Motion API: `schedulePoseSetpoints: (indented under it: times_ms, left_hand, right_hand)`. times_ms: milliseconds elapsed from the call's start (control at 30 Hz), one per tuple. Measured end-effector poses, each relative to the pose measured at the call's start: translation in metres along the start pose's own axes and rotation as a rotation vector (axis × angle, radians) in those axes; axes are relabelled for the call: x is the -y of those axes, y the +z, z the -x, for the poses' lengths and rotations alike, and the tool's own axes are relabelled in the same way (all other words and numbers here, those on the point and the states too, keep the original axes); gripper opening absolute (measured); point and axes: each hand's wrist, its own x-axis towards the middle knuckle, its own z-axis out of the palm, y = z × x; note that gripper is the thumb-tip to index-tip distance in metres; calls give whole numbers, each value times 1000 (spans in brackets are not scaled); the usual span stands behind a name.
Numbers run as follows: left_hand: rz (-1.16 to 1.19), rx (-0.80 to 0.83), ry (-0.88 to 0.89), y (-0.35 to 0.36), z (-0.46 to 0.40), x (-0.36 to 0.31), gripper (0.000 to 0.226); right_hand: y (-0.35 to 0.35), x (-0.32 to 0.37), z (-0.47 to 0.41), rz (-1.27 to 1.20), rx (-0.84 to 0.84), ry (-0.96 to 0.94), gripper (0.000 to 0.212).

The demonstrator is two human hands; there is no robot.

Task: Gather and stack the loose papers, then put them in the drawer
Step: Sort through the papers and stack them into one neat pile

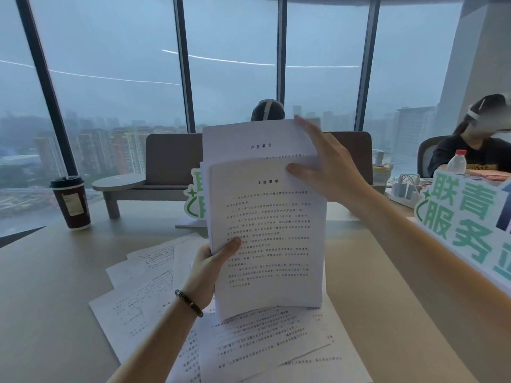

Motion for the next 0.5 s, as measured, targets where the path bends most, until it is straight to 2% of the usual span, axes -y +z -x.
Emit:
schedulePoseSetpoints:
  times_ms: [67, 133, 267, 300, 433, 500]
  left_hand:
    - [9, 8, 2, 0, 0, -1, 22]
    - [14, 18, 3, 0, 0, -2, 21]
    - [11, 36, 18, 0, 1, -2, 21]
    - [12, 41, 21, -1, 1, -2, 22]
    - [20, 58, 19, -2, 1, -2, 17]
    - [29, 62, 13, -2, 0, -1, 19]
  right_hand:
    - [-1, 0, 1, 27, -12, 2, 59]
    - [-1, 0, 5, 6, -46, -17, 53]
    - [-5, 3, 10, -47, -17, -16, 70]
    - [-5, 4, 10, -24, -6, -13, 67]
    - [1, -2, 9, 80, -59, -51, 28]
    - [5, -4, 10, 73, -78, -57, 30]
